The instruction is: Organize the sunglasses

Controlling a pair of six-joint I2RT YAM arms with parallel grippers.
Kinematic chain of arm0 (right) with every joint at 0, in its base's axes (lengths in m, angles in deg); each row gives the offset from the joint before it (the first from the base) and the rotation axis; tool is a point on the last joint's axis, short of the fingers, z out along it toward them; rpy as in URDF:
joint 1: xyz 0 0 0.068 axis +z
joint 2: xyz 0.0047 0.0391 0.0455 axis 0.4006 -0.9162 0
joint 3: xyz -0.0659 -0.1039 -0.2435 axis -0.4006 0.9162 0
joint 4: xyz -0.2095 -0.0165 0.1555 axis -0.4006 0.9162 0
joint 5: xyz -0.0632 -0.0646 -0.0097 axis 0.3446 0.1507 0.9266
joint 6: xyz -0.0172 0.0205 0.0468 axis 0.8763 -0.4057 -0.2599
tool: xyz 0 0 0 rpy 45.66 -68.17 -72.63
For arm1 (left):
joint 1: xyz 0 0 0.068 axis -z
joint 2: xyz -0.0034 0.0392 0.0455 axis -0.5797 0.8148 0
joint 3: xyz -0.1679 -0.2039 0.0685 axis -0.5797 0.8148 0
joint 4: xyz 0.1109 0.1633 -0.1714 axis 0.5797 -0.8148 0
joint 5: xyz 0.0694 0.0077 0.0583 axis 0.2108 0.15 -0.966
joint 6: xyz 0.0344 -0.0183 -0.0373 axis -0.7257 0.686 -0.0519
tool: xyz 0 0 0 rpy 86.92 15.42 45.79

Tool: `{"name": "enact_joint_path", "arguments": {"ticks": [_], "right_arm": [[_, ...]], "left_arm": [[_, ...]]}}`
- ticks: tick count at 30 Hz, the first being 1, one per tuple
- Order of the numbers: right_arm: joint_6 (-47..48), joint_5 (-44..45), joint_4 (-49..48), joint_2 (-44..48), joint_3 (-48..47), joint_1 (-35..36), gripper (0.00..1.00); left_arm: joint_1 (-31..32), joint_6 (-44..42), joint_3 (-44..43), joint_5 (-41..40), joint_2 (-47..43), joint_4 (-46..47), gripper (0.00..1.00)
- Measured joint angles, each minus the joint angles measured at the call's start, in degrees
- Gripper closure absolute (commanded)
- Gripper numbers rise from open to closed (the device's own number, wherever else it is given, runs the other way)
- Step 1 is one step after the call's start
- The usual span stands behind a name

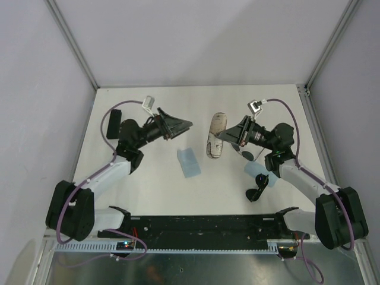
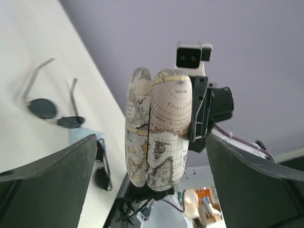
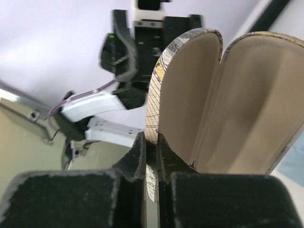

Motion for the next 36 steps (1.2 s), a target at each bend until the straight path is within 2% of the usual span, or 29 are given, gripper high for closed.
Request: {"name": "enact_joint_path", "arguments": {"ticks": [4, 8, 13, 21, 34, 36], "right_arm": [[11.82, 5.4, 18.69, 0.68, -1.05, 0.7, 1.0], [19.02, 10.78, 29.97, -1.14, -3.1, 2.75, 1.0], [25.4, 17.53, 39.69, -8.31, -6.64, 6.54, 1.0], [29.46, 24.26, 48.26, -20.48, -12.11, 10.84, 1.0], [34.01, 28.89, 56.35, -33.62, -27.54, 10.8, 1.0], [34.67, 28.5, 56.74, -36.22, -30.69, 10.16, 0.96]], "left_arm": [[-4.44, -5.55, 1.38, -1.77, -4.33, -9.29, 0.0], [-4.81, -14.05, 1.38, -5.88, -8.26, -21.07, 0.0], [-4.81, -22.05, 2.54, -12.57, -10.97, -32.98, 0.07], [-3.37, -26.97, 9.05, -19.89, -10.25, -42.03, 0.17], [-0.61, -30.47, 7.06, -27.36, 1.68, -43.52, 0.31], [-0.61, -31.17, 5.79, -27.89, 3.34, -43.12, 0.33]]}}
